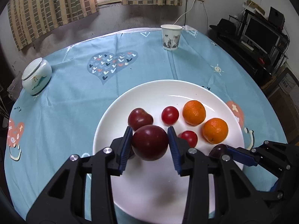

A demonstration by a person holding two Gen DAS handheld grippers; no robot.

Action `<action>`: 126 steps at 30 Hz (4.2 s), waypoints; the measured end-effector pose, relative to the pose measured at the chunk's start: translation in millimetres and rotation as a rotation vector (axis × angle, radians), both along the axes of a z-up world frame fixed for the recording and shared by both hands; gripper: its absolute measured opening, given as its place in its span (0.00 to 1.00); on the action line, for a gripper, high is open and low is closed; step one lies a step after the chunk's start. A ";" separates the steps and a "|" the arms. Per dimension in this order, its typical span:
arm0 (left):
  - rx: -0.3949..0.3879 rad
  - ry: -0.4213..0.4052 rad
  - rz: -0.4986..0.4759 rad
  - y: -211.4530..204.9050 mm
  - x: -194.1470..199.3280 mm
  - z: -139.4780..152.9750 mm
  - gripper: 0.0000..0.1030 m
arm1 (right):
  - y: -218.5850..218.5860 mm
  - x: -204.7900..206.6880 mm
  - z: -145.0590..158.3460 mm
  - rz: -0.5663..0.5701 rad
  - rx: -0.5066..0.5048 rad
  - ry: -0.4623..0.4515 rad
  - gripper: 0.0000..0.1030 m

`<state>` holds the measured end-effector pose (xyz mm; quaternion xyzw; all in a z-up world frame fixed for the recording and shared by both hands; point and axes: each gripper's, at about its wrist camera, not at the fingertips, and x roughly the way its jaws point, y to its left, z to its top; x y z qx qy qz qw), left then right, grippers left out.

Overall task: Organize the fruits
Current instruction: 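Carry the apple and plum to the plate and open both tools, then withdraw both open tools back toward the fruit cluster, then grasp a pale round fruit with the left tool while the right tool grasps a mangosteen, then carry both fruits to the plate and open both tools to release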

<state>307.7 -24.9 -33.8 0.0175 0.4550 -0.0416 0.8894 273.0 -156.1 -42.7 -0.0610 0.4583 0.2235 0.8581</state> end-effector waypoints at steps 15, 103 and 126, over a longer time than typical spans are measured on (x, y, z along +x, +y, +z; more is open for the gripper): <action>-0.055 -0.136 0.056 36.6 -63.7 67.7 0.70 | -6.2 -33.9 34.9 -0.031 -0.024 -0.061 0.56; -0.042 -0.068 -0.016 32.4 -164.6 16.3 0.46 | -32.6 -151.9 17.0 -0.015 0.049 -0.027 0.43; -0.006 0.007 0.031 29.4 -46.1 -7.6 0.47 | -4.8 -10.3 3.7 -0.054 0.035 -0.016 0.46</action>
